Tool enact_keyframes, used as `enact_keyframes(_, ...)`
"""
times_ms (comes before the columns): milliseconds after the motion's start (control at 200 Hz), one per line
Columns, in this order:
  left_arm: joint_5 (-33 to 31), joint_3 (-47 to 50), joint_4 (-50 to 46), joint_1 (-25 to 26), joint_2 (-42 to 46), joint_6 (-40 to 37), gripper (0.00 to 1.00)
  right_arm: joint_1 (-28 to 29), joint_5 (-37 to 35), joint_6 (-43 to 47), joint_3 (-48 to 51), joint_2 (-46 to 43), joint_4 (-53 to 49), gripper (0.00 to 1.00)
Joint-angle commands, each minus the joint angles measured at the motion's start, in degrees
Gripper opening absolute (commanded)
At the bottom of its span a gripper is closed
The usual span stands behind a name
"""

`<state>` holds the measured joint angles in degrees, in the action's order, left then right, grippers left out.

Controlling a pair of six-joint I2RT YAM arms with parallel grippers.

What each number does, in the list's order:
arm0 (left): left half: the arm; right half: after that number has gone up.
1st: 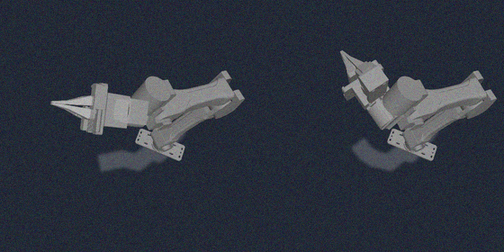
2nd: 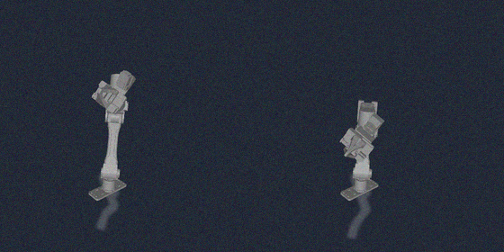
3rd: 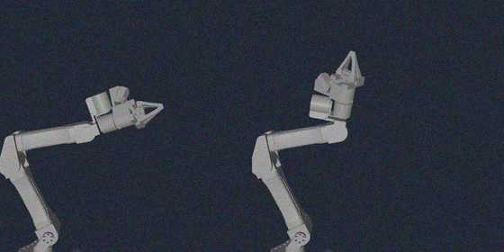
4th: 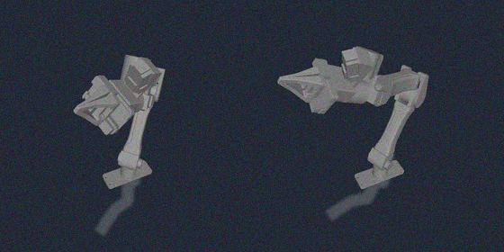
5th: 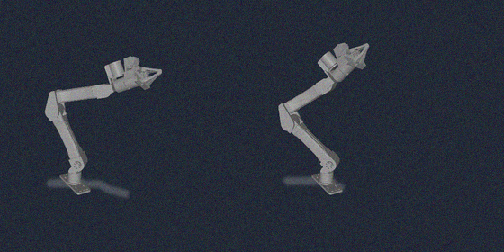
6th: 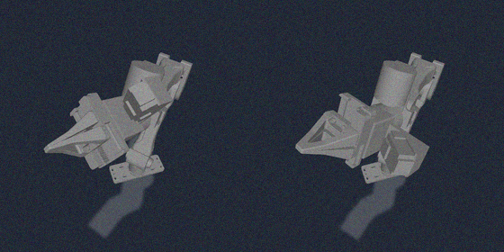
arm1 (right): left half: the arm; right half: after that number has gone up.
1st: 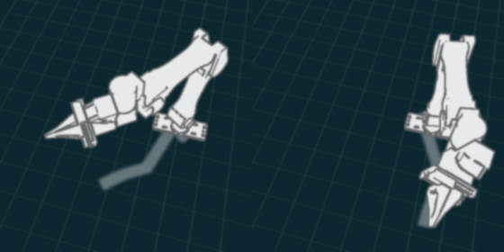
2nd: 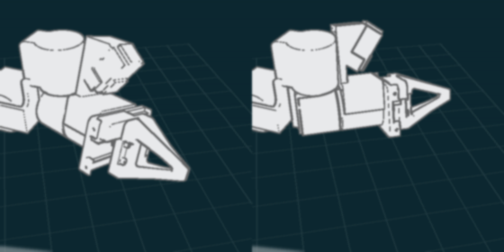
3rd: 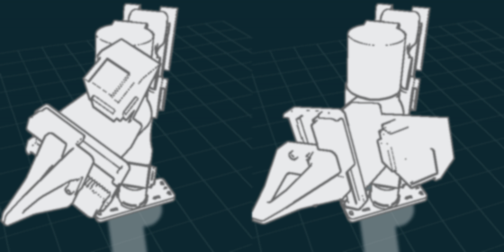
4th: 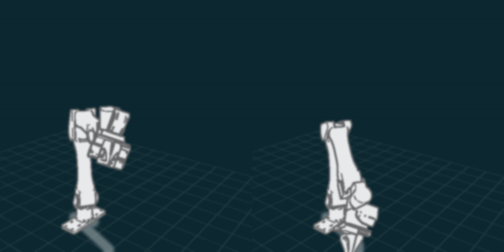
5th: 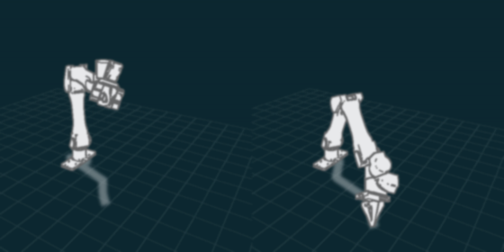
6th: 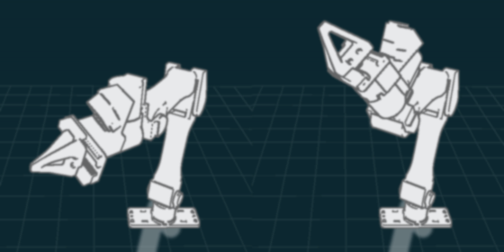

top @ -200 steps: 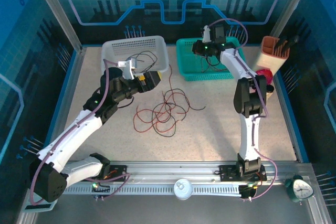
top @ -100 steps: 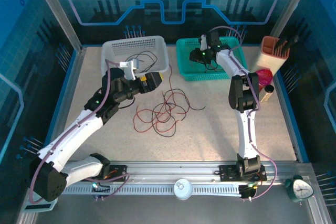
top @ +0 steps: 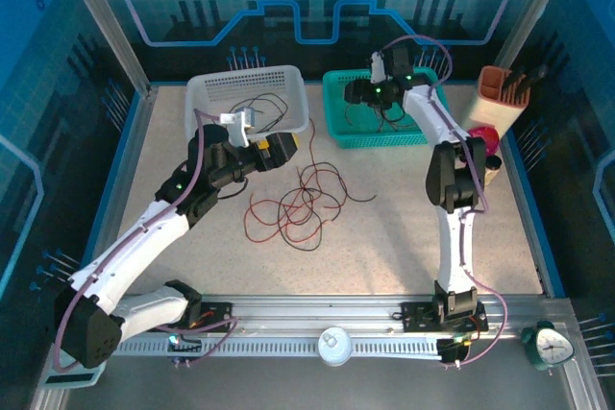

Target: Untangle the cables

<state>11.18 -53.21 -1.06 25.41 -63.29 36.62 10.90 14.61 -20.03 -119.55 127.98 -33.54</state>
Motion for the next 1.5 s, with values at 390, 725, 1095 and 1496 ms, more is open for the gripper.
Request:
enact_keyframes(390,-9.8,-0.4,-15.1,0.5,-0.6,-6.7,0.99,7.9,3.0,-2.4,26.7,-27.7,12.3,0.70)
enact_keyframes(725,-10.1,4.4,-16.7,1.3,-1.9,-5.9,0.99,11.4,-4.8,-6.0,58.6,-42.3,19.5,0.69)
enact_keyframes(1095,-10.0,3.5,-15.1,3.5,-3.8,-4.7,0.99,13.3,-9.6,3.0,57.8,-31.3,18.3,0.48)
enact_keyframes(1496,-10.0,3.0,-14.3,4.0,-3.8,-4.2,0.99,14.8,-10.3,2.9,54.9,-24.3,19.4,0.40)
